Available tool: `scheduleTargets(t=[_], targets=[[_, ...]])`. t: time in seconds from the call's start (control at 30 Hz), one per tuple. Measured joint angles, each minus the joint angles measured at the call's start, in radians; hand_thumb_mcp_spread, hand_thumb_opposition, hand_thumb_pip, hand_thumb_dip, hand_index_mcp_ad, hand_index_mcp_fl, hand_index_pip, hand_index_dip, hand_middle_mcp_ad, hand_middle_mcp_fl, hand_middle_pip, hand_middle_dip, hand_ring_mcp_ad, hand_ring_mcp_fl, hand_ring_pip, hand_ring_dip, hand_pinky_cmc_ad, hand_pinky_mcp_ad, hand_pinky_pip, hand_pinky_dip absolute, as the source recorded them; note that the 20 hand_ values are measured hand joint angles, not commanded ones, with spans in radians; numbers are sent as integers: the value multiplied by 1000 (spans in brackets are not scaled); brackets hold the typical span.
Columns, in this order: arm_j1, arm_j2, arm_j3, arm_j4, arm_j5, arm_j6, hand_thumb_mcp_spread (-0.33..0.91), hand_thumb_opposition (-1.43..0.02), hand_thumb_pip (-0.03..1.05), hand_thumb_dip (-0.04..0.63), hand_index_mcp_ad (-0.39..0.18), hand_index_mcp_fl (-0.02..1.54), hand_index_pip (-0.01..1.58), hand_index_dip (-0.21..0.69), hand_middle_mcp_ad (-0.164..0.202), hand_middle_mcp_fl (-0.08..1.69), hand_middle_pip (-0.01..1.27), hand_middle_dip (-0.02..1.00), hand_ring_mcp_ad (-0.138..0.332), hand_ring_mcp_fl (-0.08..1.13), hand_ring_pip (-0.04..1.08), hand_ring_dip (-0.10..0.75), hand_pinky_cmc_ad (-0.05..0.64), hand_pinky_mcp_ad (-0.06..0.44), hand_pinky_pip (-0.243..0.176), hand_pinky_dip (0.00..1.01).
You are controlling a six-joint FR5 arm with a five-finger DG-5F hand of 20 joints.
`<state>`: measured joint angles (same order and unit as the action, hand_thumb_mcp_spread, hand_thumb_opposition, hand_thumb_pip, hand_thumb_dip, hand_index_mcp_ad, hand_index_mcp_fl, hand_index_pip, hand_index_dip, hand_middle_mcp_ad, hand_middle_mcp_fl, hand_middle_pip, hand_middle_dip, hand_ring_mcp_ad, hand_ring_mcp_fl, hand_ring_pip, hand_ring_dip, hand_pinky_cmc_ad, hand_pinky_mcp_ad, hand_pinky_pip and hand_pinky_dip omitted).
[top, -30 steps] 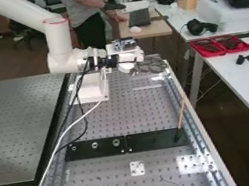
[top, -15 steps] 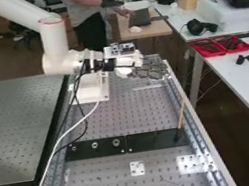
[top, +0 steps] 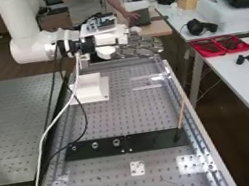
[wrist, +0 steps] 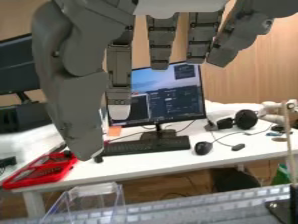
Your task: Grab the pcb board and place it in the clear container
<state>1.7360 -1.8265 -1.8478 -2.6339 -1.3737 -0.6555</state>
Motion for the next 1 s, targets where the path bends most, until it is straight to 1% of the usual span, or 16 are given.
scheduleTargets(t=[0.1,0.17,0.23,0.27,0.33,0.37,0.43,0.5,0.53,0.57,0.6,0.63,0.73,0.8,0.87,1.0], targets=[[-27,61,-23,-15,9,-5,574,-820,372,236,-169,164,1145,218,52,3,140,188,155,14,101,72,325,134,-58,209],[-44,93,-35,-30,16,-12,576,-819,372,236,-173,164,1148,218,52,5,143,188,152,16,101,72,325,134,-58,209],[-63,127,-44,-60,23,-26,576,-819,372,236,-169,166,1127,222,52,2,143,188,154,9,101,72,325,134,-61,209],[-68,133,-45,-70,23,-29,576,-819,375,236,-169,168,1131,222,52,2,143,188,154,9,101,72,325,134,-61,209],[-84,149,-40,-115,14,-39,572,-822,365,236,-169,168,1094,222,52,2,140,188,152,9,99,72,325,134,-61,209],[-87,152,-38,-126,11,-42,579,-822,358,236,-169,166,1059,218,54,2,143,188,152,9,99,72,326,134,-61,209],[-105,174,-25,-177,-4,-55,545,-819,344,236,-169,164,997,237,54,5,143,188,152,9,99,72,326,134,-61,209],[-115,191,-18,-198,-14,-70,529,-806,340,236,-169,164,927,246,51,5,143,188,154,9,101,72,326,133,-61,223],[-118,196,-16,-202,-16,-75,532,-789,340,236,-169,168,873,251,54,5,143,188,154,9,101,72,326,152,-61,232],[-125,208,-11,-212,-22,-84,529,-791,340,236,-169,162,824,251,51,2,143,188,154,9,98,72,326,147,-61,237],[-130,218,-8,-219,-27,-88,518,-785,340,236,-164,166,805,251,51,5,143,188,154,9,98,72,326,162,-63,246],[-136,228,-5,-225,-31,-90,513,-773,344,236,-154,166,766,253,51,5,143,188,154,9,98,72,326,164,-63,262],[-144,238,-2,-240,-38,-90,513,-773,344,236,-152,171,682,267,54,7,143,188,155,9,96,72,326,185,-63,295],[-146,243,-2,-242,-42,-85,506,-771,344,234,-141,188,623,269,51,7,140,188,152,9,98,72,326,180,-63,305],[-146,251,-5,-243,-45,-82,489,-771,344,220,-138,185,499,284,51,7,143,188,152,10,94,72,326,199,-72,305],[-145,273,-19,-233,-45,-78,485,-757,340,222,-138,190,337,302,54,5,143,188,155,10,98,72,326,197,-75,337]])
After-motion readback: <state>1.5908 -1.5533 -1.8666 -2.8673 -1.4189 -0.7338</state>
